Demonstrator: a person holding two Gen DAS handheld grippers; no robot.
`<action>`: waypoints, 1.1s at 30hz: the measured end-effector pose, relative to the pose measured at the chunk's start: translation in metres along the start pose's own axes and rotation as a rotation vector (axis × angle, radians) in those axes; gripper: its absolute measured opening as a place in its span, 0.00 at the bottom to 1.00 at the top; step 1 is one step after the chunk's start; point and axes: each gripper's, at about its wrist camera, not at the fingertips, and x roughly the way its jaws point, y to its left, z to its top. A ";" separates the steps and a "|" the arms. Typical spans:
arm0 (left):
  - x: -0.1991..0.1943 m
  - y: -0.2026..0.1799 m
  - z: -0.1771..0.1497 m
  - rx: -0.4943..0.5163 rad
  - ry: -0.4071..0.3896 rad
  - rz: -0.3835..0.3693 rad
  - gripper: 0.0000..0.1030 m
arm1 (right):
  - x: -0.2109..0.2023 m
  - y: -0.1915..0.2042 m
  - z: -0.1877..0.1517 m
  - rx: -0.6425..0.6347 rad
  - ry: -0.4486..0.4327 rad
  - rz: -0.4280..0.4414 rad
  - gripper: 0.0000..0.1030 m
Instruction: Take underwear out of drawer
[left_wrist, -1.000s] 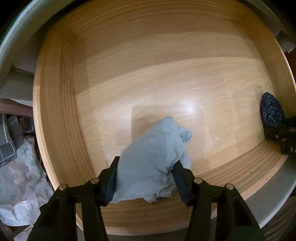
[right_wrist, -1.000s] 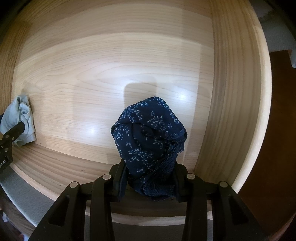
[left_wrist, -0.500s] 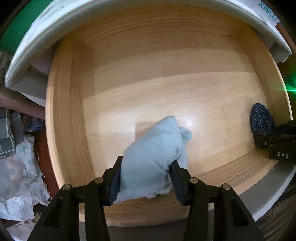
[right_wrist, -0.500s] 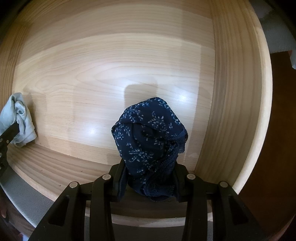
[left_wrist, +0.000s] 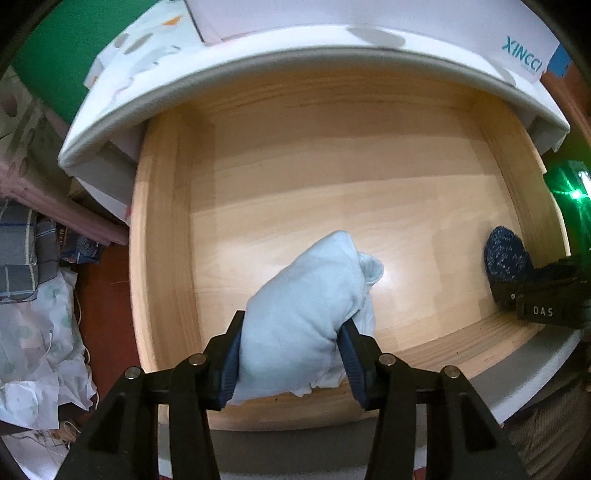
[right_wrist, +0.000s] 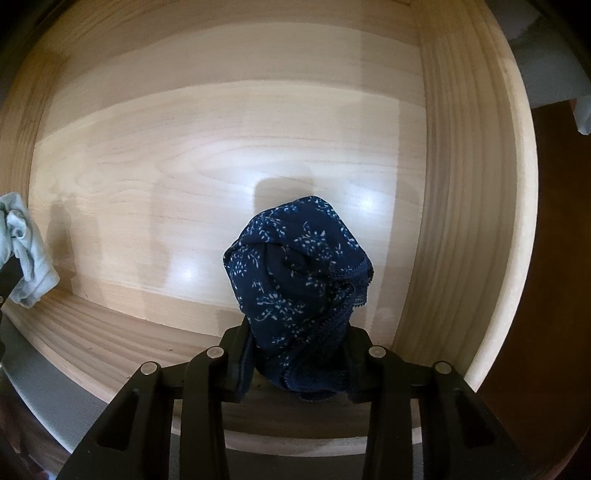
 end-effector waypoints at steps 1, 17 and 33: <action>-0.003 0.000 0.000 -0.003 -0.009 0.006 0.47 | -0.001 -0.001 0.000 0.000 -0.003 -0.001 0.33; -0.047 0.006 -0.013 -0.053 -0.200 0.072 0.47 | -0.006 0.009 -0.009 -0.006 -0.019 -0.030 0.33; -0.117 0.034 -0.009 -0.127 -0.359 0.068 0.47 | -0.005 0.015 -0.010 -0.005 -0.021 -0.033 0.33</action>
